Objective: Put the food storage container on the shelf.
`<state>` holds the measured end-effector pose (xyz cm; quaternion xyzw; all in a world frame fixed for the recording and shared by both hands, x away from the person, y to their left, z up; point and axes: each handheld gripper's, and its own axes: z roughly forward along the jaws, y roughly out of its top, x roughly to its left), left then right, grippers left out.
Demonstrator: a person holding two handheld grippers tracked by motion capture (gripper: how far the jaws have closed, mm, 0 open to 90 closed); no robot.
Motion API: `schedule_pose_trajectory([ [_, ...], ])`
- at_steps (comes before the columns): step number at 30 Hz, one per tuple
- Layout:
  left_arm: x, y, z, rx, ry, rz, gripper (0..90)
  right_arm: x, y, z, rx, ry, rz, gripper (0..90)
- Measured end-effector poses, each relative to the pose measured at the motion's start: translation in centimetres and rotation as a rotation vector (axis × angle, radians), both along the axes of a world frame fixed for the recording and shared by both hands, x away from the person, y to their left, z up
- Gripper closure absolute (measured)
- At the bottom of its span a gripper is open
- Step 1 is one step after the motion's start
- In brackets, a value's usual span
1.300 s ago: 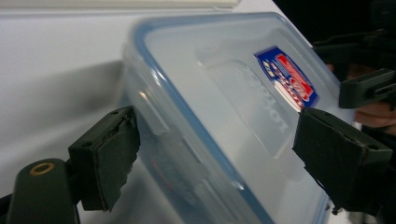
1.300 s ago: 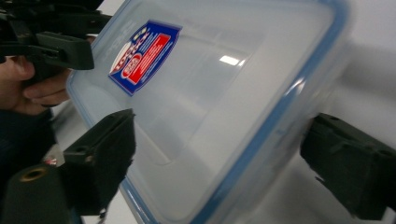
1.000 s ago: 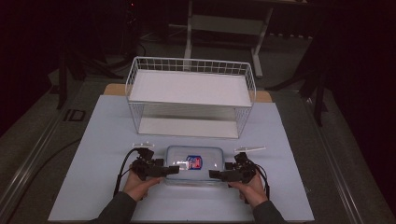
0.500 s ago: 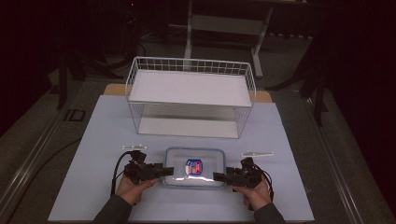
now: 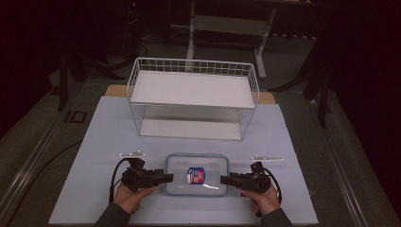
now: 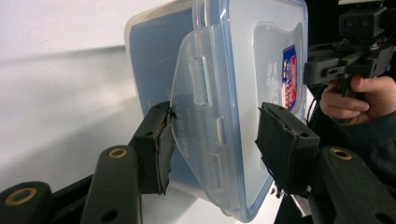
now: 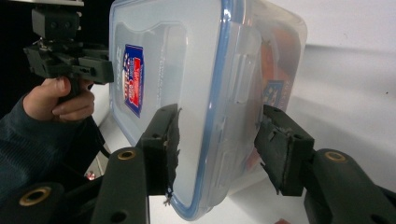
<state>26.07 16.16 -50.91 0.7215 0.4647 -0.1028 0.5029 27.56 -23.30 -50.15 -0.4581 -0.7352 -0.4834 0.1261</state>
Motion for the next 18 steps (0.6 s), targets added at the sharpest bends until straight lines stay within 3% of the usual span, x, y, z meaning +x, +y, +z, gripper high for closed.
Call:
schedule_pose_trajectory([
  [18, -0.71, -0.28, 0.43, 0.027, -0.023, 0.027, 47.7, -0.33, 0.26, 0.47, -0.001, -0.029, -0.033, 51.2],
])
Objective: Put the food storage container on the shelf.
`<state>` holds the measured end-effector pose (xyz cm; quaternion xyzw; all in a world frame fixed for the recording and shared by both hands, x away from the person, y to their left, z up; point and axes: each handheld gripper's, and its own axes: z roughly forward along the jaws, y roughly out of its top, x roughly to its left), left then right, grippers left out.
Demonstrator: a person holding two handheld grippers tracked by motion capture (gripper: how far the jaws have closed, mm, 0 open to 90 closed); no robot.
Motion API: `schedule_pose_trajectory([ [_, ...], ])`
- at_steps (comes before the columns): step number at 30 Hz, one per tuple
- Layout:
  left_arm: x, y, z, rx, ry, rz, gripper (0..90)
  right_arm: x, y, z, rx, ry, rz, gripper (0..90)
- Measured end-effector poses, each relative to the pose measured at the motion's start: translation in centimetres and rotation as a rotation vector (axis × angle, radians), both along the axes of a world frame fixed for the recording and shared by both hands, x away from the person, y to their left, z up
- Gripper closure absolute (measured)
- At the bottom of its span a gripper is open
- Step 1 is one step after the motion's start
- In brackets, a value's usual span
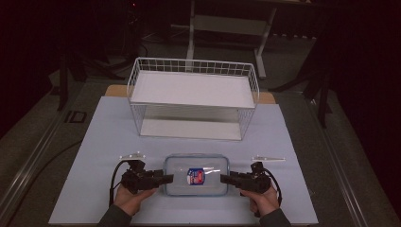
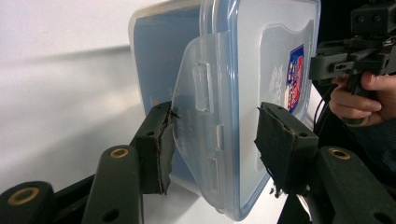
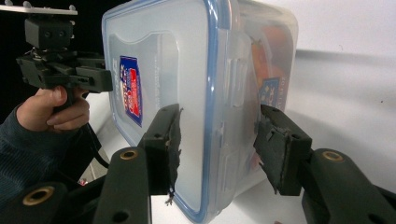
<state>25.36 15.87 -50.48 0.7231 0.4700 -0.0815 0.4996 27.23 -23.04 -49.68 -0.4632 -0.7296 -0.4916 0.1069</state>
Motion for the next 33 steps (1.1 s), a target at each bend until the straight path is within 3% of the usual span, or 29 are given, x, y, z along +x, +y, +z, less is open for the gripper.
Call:
schedule_pose_trajectory([
  [16, -0.2, 0.5, 0.9, -0.032, -0.043, 0.039, 48.1, -0.2, 0.4, 0.7, 0.017, -0.045, -0.011, 51.2],
  [33, 0.0, 0.9, 1.9, -0.039, -0.091, 0.042, 48.4, -0.4, 0.8, 1.6, 0.022, -0.114, -0.013, 51.3],
])
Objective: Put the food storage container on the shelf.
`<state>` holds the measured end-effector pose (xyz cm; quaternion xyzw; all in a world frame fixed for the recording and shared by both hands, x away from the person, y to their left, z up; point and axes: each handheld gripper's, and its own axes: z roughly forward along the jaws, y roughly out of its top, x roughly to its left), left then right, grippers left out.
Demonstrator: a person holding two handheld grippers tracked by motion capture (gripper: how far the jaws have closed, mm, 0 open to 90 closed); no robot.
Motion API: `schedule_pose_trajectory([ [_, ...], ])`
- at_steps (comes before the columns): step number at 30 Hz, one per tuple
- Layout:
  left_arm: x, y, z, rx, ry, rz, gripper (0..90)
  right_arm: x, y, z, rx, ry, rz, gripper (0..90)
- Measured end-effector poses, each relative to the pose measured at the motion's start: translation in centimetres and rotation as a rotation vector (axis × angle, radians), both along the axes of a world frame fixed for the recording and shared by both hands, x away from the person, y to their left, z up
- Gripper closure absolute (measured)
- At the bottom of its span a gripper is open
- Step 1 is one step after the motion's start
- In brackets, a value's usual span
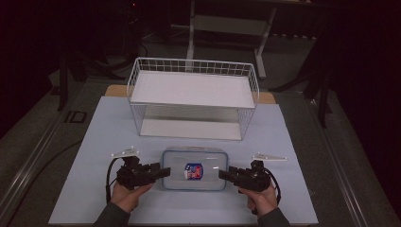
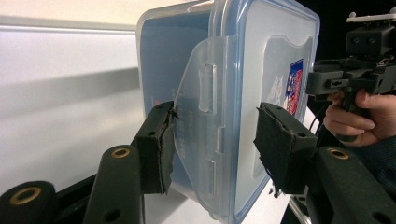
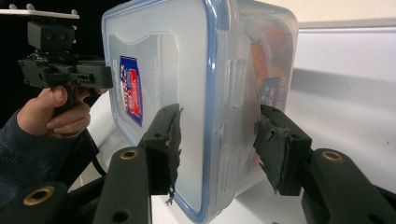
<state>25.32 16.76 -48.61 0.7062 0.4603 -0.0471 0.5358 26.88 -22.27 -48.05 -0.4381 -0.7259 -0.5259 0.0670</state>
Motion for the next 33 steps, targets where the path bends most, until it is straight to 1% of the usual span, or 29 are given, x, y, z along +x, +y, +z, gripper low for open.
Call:
schedule_pose_trajectory([
  [1, 0.0, 0.0, 0.1, 0.0, -0.007, 0.001, 48.4, 0.0, 0.0, 0.1, 0.0, -0.003, 0.0, 51.3],
  [6, 0.0, 0.1, 0.2, 0.006, -0.016, 0.0, 48.4, 0.0, 0.1, 0.2, 0.0, -0.014, 0.004, 51.3],
  [7, 0.0, 0.1, 0.4, 0.008, -0.026, -0.003, 48.5, 0.0, 0.1, 0.2, 0.0, -0.018, 0.005, 51.3],
  [8, 0.0, 0.1, 0.4, 0.008, -0.026, -0.003, 48.4, 0.0, 0.1, 0.2, 0.0, -0.018, 0.005, 51.3],
  [12, 0.0, 0.2, 0.8, 0.011, -0.052, -0.004, 48.4, 0.0, 0.2, 0.6, 0.003, -0.046, 0.004, 51.3],
  [20, -0.2, 0.2, 1.1, 0.009, -0.071, 0.001, 48.5, -0.1, 0.2, 0.8, 0.008, -0.068, 0.001, 51.3],
  [25, -0.4, 0.2, 1.6, 0.003, -0.092, 0.004, 48.5, -0.3, 0.2, 1.5, 0.007, -0.096, -0.002, 51.3],
  [33, -0.4, 0.3, 2.2, 0.003, -0.105, 0.005, 48.6, -0.3, 0.3, 2.3, 0.007, -0.116, -0.003, 51.3],
])
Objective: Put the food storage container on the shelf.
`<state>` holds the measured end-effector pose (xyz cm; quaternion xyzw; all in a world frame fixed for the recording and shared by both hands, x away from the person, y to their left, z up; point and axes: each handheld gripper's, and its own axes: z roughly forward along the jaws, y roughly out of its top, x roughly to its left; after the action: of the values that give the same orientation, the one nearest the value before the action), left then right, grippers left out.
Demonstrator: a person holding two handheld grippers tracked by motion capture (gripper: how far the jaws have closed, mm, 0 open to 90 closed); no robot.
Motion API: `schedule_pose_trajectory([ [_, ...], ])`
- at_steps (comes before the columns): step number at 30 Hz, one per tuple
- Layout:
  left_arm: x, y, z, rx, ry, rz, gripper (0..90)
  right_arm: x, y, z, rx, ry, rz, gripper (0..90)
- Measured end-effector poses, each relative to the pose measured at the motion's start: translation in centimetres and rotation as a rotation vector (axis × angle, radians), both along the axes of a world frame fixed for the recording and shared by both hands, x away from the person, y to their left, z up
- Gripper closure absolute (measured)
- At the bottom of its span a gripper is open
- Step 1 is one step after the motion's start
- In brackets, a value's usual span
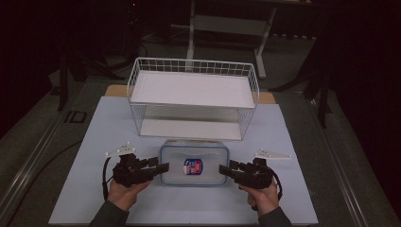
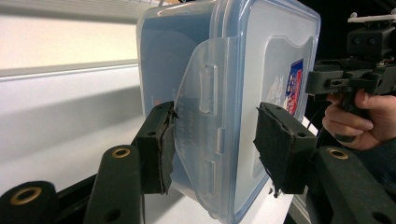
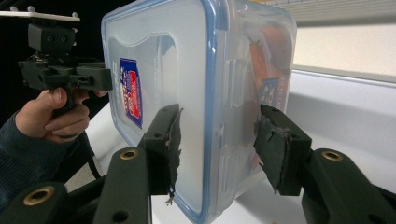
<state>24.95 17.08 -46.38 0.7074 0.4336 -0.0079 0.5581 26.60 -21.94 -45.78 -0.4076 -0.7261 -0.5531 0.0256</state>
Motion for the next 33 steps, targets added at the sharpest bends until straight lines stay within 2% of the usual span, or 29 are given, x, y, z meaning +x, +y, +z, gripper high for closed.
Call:
schedule_pose_trajectory([
  [15, 0.3, 0.2, 1.8, 0.005, -0.037, 0.004, 48.7, 0.5, 0.2, 1.4, 0.011, -0.04, 0.003, 51.3],
  [33, 1.4, 0.9, 5.2, -0.006, -0.108, 0.028, 48.8, 2.1, 0.9, 4.9, 0.025, -0.123, 0.01, 51.4],
])
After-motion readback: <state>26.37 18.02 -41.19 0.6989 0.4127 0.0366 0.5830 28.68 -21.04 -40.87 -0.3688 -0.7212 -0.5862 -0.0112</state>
